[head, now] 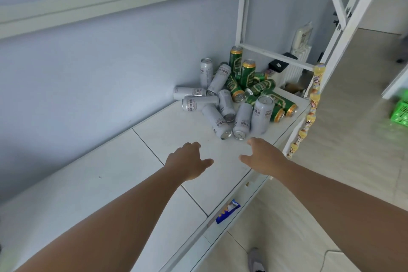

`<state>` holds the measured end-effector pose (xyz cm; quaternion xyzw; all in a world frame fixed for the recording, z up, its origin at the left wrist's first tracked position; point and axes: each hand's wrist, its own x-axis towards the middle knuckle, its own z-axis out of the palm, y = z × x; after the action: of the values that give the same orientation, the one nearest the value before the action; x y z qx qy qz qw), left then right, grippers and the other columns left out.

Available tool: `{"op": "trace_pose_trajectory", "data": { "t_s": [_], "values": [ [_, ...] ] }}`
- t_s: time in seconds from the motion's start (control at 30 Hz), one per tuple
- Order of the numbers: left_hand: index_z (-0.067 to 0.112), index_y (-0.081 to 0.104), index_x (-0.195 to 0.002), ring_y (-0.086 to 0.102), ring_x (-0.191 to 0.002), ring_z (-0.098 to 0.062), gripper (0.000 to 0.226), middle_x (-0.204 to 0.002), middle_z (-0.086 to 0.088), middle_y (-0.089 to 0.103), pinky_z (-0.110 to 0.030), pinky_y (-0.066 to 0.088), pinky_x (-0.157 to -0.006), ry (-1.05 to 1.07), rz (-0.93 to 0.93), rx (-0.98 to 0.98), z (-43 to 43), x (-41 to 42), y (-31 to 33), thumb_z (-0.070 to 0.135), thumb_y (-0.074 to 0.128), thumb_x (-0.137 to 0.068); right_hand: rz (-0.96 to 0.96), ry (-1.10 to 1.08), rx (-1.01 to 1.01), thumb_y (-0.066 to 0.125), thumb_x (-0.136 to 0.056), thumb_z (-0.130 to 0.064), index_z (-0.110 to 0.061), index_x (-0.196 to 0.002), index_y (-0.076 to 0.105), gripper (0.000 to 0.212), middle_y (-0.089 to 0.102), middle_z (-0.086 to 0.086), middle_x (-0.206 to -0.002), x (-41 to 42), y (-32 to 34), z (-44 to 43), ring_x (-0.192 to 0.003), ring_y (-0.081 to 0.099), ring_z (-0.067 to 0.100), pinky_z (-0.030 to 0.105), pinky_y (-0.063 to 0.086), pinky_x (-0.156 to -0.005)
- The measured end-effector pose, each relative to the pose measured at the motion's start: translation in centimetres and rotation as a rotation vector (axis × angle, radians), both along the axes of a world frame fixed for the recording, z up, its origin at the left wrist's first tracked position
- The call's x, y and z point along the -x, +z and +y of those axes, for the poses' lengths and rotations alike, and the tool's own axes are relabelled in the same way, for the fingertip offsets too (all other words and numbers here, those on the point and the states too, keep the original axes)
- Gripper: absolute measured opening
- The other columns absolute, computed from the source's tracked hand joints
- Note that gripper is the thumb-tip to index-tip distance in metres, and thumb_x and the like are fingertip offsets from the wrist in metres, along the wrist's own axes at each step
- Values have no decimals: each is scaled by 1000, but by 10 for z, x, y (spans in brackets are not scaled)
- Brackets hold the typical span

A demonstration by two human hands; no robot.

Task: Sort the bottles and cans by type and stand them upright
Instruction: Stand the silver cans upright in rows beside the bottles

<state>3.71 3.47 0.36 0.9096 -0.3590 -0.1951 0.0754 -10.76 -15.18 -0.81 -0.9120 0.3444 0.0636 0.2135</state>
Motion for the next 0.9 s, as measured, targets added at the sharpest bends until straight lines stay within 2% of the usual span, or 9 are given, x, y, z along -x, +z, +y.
{"op": "trace_pose_trajectory", "data": {
  "t_s": [0.13,0.27,0.37,0.53,0.6,0.67,0.73,0.8,0.9],
  "values": [
    [22,36,-154,50,-134,-22,75,-151,0,46,-40,45,-103,46,12,2,-41,-1,-4,65,52,-95,18,-22,-29,59,-93,-51,-9,-138,46,63,52,10,-140,5,-12,-46,-124,53,28,41,48,-98],
    [20,44,-147,56,-125,-20,71,-142,1,55,-37,48,-95,110,17,2,-87,-6,-8,66,53,-93,-6,-72,-105,60,-93,-49,-10,-147,41,69,50,10,-145,7,-20,-96,-130,51,27,39,46,-101],
    [17,53,-134,60,-115,-21,64,-131,0,61,-34,47,-84,193,29,34,-122,-9,-7,65,55,-92,-67,-140,-148,63,-91,-51,-9,-144,44,70,54,10,-141,6,-26,-133,-125,55,29,41,48,-99],
    [15,57,-110,63,-86,-21,49,-104,-2,66,-32,47,-68,374,80,120,-162,-17,-14,59,61,-86,-194,-181,-262,71,-87,-51,-9,-151,37,84,47,9,-151,-4,-38,-174,-136,48,27,41,42,-105],
    [14,56,-105,61,-78,-20,48,-98,-4,64,-31,44,-62,461,122,145,-171,-19,-21,56,64,-84,-214,-163,-300,74,-86,-48,-9,-151,35,86,46,10,-152,-10,-45,-182,-137,47,28,41,42,-106],
    [12,55,-109,63,-81,-23,53,-101,-7,63,-32,47,-64,533,169,163,-176,-20,-29,55,65,-81,-225,-136,-318,76,-85,-44,-8,-148,38,82,49,11,-148,-17,-51,-186,-134,49,29,39,41,-103],
    [10,55,-114,65,-90,-28,65,-106,-9,62,-38,56,-75,594,207,165,-180,-22,-37,61,64,-75,-256,-122,-333,79,-84,-40,-9,-143,43,76,53,9,-143,-22,-55,-186,-130,52,27,35,41,-97],
    [8,56,-116,66,-95,-31,75,-109,-10,63,-42,57,-81,650,245,162,-183,-26,-46,66,63,-68,-298,-126,-363,81,-82,-36,-13,-138,46,69,58,3,-133,-27,-59,-187,-119,55,21,30,39,-88],
    [7,60,-110,65,-86,-28,75,-106,-12,66,-31,47,-63,712,324,199,-188,-35,-57,65,61,-62,-344,-145,-401,81,-83,-30,-15,-133,49,61,57,-5,-117,-32,-63,-189,-101,52,12,26,36,-82]
  ]
}}
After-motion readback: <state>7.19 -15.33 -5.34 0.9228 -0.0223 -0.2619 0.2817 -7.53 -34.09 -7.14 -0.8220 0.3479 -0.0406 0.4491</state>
